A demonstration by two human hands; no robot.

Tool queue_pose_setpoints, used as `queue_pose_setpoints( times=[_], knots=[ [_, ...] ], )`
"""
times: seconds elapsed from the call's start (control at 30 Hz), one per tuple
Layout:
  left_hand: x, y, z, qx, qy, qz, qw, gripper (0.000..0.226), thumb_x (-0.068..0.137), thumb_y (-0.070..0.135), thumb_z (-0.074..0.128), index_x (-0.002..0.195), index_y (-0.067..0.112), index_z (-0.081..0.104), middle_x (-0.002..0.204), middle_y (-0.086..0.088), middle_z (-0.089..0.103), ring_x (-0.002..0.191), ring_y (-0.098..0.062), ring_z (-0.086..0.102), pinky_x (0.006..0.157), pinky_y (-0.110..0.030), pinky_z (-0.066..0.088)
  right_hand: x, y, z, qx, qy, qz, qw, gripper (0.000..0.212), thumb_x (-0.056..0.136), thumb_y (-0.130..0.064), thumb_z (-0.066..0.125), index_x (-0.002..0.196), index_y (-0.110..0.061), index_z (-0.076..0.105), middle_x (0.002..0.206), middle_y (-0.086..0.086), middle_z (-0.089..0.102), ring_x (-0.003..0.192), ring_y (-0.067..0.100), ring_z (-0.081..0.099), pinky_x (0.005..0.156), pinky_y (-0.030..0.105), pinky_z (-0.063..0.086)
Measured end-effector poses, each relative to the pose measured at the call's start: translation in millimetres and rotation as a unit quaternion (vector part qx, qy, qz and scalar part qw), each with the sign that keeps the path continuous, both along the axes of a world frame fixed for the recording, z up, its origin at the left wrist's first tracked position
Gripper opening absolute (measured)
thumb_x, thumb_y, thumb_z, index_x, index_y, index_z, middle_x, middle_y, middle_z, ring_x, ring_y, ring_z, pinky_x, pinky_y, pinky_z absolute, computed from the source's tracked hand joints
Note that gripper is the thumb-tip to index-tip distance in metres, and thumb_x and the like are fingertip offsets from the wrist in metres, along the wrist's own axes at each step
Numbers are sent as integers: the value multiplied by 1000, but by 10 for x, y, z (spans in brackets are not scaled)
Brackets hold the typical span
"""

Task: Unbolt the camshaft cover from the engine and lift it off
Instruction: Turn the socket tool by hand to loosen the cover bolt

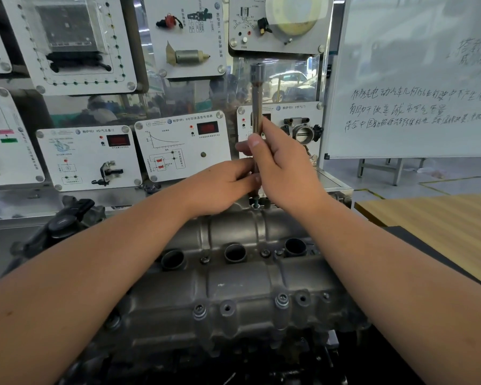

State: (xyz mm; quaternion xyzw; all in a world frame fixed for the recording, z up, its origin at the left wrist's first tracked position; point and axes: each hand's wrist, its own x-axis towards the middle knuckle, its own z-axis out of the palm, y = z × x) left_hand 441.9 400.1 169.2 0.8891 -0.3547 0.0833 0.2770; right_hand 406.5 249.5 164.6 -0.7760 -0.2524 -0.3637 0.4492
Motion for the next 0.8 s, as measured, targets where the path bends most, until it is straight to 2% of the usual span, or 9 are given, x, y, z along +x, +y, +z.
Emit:
queue_pose_setpoints(
  times=[0.07,0.13,0.23,0.3,0.43,0.53,0.6,0.73,0.8],
  knots=[
    [0,-7,15,-2,-5,7,1000,12,106,42,50,111,41,61,106,1,73,98,-18,69,89,-37,55,-4,6,-7,15,1,-4,1000,33,105,-27,50,137,-20,51,97,-17,71,98,-6,66,79,14,51],
    [-8,-14,30,-6,-11,10,1000,9,105,44,52,107,43,61,101,5,72,95,-18,69,85,-35,56,-8,9,-17,41,0,-16,999,42,100,-29,60,139,-19,48,91,-15,71,87,-2,67,74,11,50],
    [-27,-23,30,-8,-11,19,1000,30,103,46,55,116,21,66,103,-5,73,96,-24,69,89,-49,54,-9,-4,-10,59,-15,-46,997,29,100,-25,60,128,-17,59,88,-7,70,82,9,67,77,32,55],
    [-21,-13,20,-7,-1,20,1000,34,105,46,52,116,18,67,106,-6,73,100,-24,68,93,-51,52,-10,-5,-8,50,-19,-47,997,21,102,-23,56,119,-14,62,90,-4,71,86,12,68,80,38,56],
    [-39,-2,12,-12,23,8,1000,34,109,42,44,130,21,61,123,-1,69,115,-17,63,105,-45,47,3,-20,-12,43,3,-33,999,19,104,-19,47,111,-11,62,94,-10,73,89,2,69,73,25,59],
    [-33,-2,16,2,1,7,1000,28,107,42,46,126,27,60,116,0,71,108,-17,66,98,-44,51,-7,-15,-13,48,9,-28,998,31,104,-24,51,134,-18,52,96,-10,74,90,3,71,77,26,58],
    [-25,-5,24,6,-7,4,1000,19,107,43,48,120,36,58,110,5,71,101,-12,67,91,-39,53,-14,-11,-18,53,9,-30,998,41,100,-29,59,138,-20,47,93,-9,76,87,3,70,77,22,55],
    [-57,-15,28,3,-15,11,1000,32,106,44,49,123,21,62,113,-6,72,104,-24,67,94,-50,52,-32,-4,-7,44,-22,-52,997,23,100,-24,60,121,-14,61,91,-5,71,80,11,67,77,35,56],
    [-58,-8,16,-3,-8,1,1000,27,107,43,47,121,24,61,116,-7,71,108,-24,66,97,-51,50,-43,2,-4,14,-45,-55,997,14,101,-20,56,104,-9,65,81,-5,64,73,15,61,71,39,52]
  ],
)
